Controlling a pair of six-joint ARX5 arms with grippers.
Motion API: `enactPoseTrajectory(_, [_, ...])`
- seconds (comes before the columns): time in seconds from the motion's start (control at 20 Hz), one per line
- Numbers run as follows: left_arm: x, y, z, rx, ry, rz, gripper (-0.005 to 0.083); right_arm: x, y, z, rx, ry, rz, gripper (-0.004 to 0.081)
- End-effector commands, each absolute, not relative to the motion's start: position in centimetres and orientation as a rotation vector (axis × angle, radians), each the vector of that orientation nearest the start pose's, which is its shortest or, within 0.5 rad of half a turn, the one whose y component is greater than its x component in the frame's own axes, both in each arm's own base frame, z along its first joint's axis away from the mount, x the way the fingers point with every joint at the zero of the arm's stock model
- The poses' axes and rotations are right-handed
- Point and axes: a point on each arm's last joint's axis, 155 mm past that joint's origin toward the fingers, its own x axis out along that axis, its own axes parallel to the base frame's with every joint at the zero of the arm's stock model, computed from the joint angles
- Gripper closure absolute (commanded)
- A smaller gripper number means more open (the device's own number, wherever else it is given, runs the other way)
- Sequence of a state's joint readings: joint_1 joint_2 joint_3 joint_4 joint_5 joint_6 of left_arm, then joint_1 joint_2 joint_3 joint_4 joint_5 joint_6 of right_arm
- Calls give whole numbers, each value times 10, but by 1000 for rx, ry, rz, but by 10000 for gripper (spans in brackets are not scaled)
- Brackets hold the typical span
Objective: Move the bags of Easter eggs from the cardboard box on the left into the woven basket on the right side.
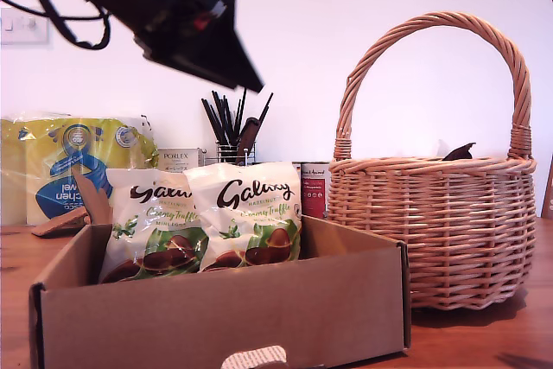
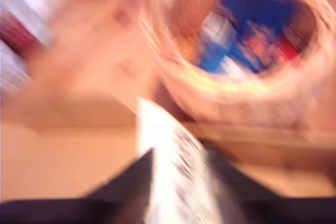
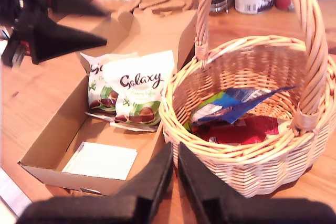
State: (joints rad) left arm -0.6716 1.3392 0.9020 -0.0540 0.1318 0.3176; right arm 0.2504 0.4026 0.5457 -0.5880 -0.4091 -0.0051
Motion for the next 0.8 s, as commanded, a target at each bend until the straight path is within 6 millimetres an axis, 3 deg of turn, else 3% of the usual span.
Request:
enactPoseTrajectory(0.0, [324,-286,174,440,386,-860,-17,199,128,195,25,455,656,783])
enactPoseTrajectory(0.25, [328,-300,127,449,473,-916,-17,199,128,195,22,453,656,783])
enactPoseTrajectory(0.45, [324,-298,81,470,602,-926,-17,199,128,195,16,451,658,783])
enactPoseTrajectory(0.75, [290,-307,69,441,696,-1045,32,200,128,196,10,446,659,783])
